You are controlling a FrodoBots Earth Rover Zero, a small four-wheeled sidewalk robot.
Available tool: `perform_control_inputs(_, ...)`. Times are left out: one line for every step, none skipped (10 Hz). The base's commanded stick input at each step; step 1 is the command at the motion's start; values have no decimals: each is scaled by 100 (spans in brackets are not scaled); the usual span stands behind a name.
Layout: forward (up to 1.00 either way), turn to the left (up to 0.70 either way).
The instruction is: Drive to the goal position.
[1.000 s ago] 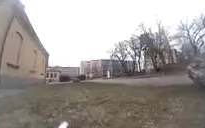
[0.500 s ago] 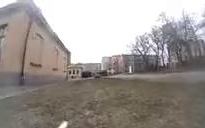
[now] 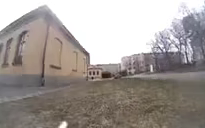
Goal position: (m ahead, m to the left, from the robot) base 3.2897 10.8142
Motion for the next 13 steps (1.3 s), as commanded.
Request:
perform_control_inputs(70, 35)
perform_control_inputs(70, 35)
perform_control_inputs(70, 35)
perform_control_inputs(70, 35)
perform_control_inputs(70, 0)
perform_control_inputs(70, 0)
perform_control_inputs(70, 0)
perform_control_inputs(70, 0)
perform_control_inputs(70, 0)
perform_control_inputs(70, 0)
perform_control_inputs(70, 0)
perform_control_inputs(70, 0)
perform_control_inputs(70, 0)
